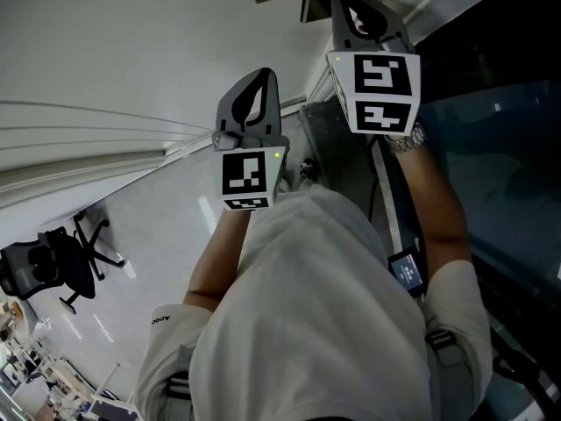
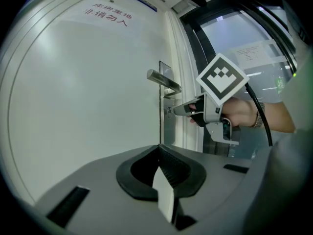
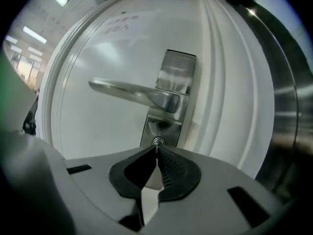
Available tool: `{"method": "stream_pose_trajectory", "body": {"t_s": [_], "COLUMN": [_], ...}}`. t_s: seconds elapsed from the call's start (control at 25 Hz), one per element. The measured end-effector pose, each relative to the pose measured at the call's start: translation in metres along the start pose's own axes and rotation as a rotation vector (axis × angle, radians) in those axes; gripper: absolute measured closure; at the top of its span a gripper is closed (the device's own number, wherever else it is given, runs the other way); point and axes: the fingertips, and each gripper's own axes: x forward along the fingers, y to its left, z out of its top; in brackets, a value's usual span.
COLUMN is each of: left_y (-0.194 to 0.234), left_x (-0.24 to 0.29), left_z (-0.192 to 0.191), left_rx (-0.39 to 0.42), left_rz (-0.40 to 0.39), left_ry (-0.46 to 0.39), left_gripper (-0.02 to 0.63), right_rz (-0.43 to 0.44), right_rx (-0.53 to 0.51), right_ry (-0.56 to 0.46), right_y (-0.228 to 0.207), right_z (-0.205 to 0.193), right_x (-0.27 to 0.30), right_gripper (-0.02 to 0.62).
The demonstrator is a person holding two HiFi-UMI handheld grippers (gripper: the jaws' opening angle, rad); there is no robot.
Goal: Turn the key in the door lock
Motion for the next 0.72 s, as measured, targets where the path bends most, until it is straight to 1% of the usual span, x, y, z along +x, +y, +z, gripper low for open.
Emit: {"method": "stream_pose_trajectory", "body": {"t_s": [0.16,0.24,0.4,0.56,0.68,0.72], "left_y": [0.002,0.002,0.004,0.004,0.006,0.007], "left_x": [0.000,0.000,0.001,0.001,0.000,0.000], "left_z": [0.001,0.000,0.001,0.002,0.001,0.000], "left_rx": [0.000,0.000,-0.002,-0.004,-0.006,-0.006], "left_rz": [0.001,0.001,0.003,0.005,0.006,0.007], "left_ry": [0.000,0.002,0.002,0.000,-0.001,-0.001], "left_gripper": [0.597,0.597,0.597,0.597,0.597,0.597], "right_rz": [0.066,0.087,0.122,0.158,0.197,0.202], "right_rx": [0.355,0.512,0.780,1.019,1.236,1.279], "right_ry": [-0.007,-0.011,-0.022,-0.044,-0.054,-0.055], "right_y": [-0.005,-0.007,-0.010,-0.012,-0.011,-0.011], "right_z": [-0.001,-0.003,-0.003,-0.005,-0.007,-0.007], "right_x": [0.000,-0.001,0.000,0.000,0.001,0.001], "right_gripper": [0.581,0.581,0.583,0.584,0.584,0.584]}}
